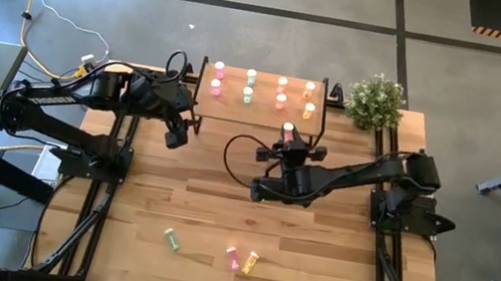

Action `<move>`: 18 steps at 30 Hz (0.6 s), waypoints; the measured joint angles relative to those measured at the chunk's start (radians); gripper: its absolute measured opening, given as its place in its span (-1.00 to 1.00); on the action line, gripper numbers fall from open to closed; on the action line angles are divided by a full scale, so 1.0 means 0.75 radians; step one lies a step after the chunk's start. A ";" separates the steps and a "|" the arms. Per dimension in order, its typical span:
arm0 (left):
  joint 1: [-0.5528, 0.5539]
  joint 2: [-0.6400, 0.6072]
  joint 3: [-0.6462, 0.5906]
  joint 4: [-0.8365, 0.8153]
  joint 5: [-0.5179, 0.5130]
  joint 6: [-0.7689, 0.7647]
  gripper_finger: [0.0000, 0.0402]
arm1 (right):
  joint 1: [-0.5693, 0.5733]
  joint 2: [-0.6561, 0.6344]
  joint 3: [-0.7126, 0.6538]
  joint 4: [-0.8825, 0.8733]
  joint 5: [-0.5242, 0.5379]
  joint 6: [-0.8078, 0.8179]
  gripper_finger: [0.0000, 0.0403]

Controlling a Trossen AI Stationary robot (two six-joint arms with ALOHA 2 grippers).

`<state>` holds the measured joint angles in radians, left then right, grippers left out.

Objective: Pick and place medicine bottles onto shelf by color
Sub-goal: Put the orange pill bottle on the shelf aligned with the other orange pill bottles

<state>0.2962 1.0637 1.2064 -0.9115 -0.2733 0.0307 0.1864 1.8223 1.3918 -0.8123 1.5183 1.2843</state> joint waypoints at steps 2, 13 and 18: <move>0.000 0.000 0.000 0.000 0.000 0.006 0.17 | -0.002 0.030 0.000 -0.003 0.001 0.028 -0.49; 0.000 0.000 0.000 0.061 -0.109 0.059 0.17 | -0.069 0.122 0.000 -0.062 0.072 0.375 -0.49; 0.000 0.000 0.000 0.074 -0.108 0.059 0.17 | -0.079 0.112 0.000 -0.113 0.072 0.377 -0.49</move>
<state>0.2962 1.0637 1.2064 -0.8563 -0.3546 0.0750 0.1273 1.9060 1.3918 -0.8973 1.5723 1.5673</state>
